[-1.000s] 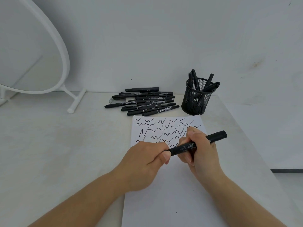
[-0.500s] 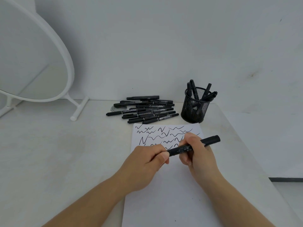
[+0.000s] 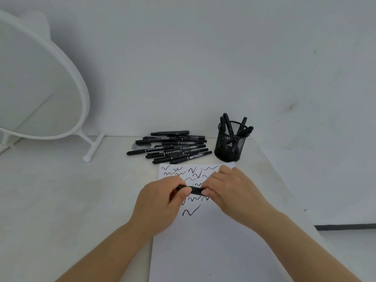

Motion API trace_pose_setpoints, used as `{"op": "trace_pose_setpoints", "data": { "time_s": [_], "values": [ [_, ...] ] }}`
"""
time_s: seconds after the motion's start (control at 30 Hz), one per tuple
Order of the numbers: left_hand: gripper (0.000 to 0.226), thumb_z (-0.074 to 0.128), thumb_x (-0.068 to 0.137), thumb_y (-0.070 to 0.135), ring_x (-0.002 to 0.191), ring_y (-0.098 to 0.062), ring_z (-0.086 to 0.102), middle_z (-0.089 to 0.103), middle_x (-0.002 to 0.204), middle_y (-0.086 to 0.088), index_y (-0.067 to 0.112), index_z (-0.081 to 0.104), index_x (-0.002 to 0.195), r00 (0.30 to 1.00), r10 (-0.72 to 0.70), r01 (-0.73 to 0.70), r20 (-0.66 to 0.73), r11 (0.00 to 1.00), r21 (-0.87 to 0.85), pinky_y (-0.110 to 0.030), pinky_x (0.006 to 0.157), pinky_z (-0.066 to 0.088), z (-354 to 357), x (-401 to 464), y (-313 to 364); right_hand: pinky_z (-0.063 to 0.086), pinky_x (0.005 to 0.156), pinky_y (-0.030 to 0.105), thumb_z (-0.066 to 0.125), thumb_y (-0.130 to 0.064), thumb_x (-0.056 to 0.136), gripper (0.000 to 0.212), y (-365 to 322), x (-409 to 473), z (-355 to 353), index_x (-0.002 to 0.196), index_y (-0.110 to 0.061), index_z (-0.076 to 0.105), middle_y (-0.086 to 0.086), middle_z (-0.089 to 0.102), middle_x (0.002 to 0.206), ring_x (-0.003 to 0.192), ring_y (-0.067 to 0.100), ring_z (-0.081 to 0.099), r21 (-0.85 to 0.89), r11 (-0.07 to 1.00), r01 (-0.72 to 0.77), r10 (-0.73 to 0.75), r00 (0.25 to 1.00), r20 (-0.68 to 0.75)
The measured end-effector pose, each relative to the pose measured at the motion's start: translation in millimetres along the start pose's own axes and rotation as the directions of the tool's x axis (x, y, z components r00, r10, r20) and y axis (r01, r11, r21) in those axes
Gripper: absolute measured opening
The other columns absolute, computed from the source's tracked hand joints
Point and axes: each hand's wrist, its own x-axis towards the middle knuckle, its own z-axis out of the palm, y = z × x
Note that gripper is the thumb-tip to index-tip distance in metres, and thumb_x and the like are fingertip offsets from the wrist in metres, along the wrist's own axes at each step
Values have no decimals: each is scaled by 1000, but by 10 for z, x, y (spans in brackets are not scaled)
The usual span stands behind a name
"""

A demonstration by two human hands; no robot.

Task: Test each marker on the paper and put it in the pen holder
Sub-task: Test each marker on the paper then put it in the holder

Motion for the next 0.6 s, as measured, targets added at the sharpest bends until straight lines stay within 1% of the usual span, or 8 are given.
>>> {"op": "trace_pose_setpoints", "data": {
  "time_s": [0.1,0.2,0.27,0.37,0.4,0.47,0.53,0.6],
  "values": [
    [26,40,85,45,55,-6,43,47,57,15,26,56,76,998,55,-56,10,996,71,-19,53,32,-27,45,42,35,82,28,40,-40,96,32,-19,58,-28,113,-19,59,-2,62,102,98,18,46,137,990,29,-27,1000,-15],
    [32,36,85,52,61,-7,43,47,62,16,27,57,80,991,127,-133,46,980,146,-20,56,35,-51,166,96,36,77,26,46,-36,94,25,10,105,6,110,-21,58,-4,59,99,95,16,47,189,981,32,-29,999,-23],
    [32,35,85,57,62,-6,44,45,61,17,31,52,78,986,141,-156,93,972,175,-14,54,30,-77,297,97,34,73,23,51,-32,92,20,109,146,-1,105,-20,58,-9,55,92,90,13,47,244,970,-14,24,999,-37],
    [24,36,87,58,64,2,47,51,66,17,38,47,78,978,36,-80,204,974,212,-18,56,31,-110,564,-21,29,66,17,57,-25,89,6,357,232,-118,92,-20,57,-18,45,80,73,3,42,316,940,-130,183,973,-143],
    [22,38,87,57,67,2,48,53,69,18,39,48,79,970,-23,-38,244,969,243,-21,58,34,-121,673,-88,30,64,16,59,-22,88,3,446,264,-181,88,-22,57,-19,47,79,69,2,45,371,913,-169,259,943,-207],
    [18,42,89,50,76,-2,52,56,79,17,37,53,83,957,-121,26,264,941,339,-26,64,39,-147,913,-254,37,64,9,62,-15,86,12,597,335,-336,86,-27,59,-16,57,83,72,-1,54,528,828,-189,411,846,-341],
    [15,44,91,39,90,-13,56,59,91,13,33,57,89,965,-160,63,207,910,409,-30,74,43,-185,1162,-426,39,65,5,62,-13,85,20,715,421,-482,87,-33,58,-15,63,84,74,-3,58,622,765,-166,513,742,-433],
    [20,40,94,27,100,-20,55,60,104,5,28,59,100,971,-174,90,162,899,428,-31,82,42,-212,1387,-586,38,64,3,61,-14,85,24,826,512,-569,86,-38,55,-18,64,81,73,-6,58,656,735,-171,579,662,-476]
  ]
}}
